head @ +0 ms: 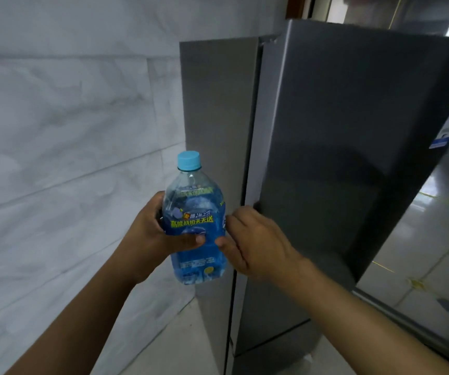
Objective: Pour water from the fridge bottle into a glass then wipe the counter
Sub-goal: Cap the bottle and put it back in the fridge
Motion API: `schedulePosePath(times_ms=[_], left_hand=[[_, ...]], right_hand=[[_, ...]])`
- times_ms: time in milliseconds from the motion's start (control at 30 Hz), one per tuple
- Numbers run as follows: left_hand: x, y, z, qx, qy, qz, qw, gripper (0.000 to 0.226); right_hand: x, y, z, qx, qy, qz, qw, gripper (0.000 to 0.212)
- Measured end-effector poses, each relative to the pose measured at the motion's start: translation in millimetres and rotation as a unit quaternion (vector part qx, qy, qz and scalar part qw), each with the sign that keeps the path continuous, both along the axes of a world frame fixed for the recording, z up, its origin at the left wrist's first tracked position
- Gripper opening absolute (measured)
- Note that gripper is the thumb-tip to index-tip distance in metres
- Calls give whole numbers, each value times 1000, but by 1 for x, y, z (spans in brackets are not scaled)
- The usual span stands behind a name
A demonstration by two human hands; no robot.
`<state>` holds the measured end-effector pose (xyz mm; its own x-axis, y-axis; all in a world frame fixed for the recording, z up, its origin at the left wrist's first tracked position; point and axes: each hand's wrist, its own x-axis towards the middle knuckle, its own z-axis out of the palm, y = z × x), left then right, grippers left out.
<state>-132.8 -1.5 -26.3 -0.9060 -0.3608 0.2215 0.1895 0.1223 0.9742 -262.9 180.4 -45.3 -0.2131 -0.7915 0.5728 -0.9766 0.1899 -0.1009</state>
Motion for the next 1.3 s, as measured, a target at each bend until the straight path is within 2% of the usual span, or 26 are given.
schedulePosePath(times_ms=[100, 167, 233, 300, 467, 567, 700, 833, 933, 1100, 1200, 1300], left_hand=[[2, -9, 2, -11, -2, 11, 1000, 90], [4, -15, -3, -16, -9, 25, 1000, 85], [5, -18, -8, -8, -21, 36, 999, 82], [7, -20, -11, -3, -29, 38, 999, 81], [8, -20, -14, 8, -29, 18, 999, 82], [5, -16, -15, 17, -33, 3, 999, 82], [1, -11, -14, 16, -22, -7, 1000, 83], [2, -6, -11, 16, -14, -20, 1000, 82], [5, -1, -8, 17, -7, -31, 999, 80], [9, -2, -5, 22, 12, -44, 999, 82], [4, 6, 0, 18, 27, -62, 998, 83], [-8, 21, 4, 20, 35, -100, 994, 84]], right_hand=[[-13, -6, 20, 76, 165, 3, 983, 59], [-21, -6, 39, 133, 274, -44, 951, 66], [-25, -5, 52, 246, 382, -94, 886, 61], [-24, -5, 55, 323, 446, -129, 825, 51], [-13, -13, 53, 362, 472, -194, 780, 52], [-10, -27, 54, 382, 497, -203, 753, 50], [-5, -39, 61, 433, 483, -213, 731, 48], [0, -33, 60, 424, 485, -218, 733, 46], [6, -23, 59, 394, 461, -213, 766, 43], [23, 41, 42, 270, 412, -216, 843, 38], [38, 76, 37, 212, 398, -258, 854, 42], [52, 110, 31, 126, 384, -313, 859, 35]])
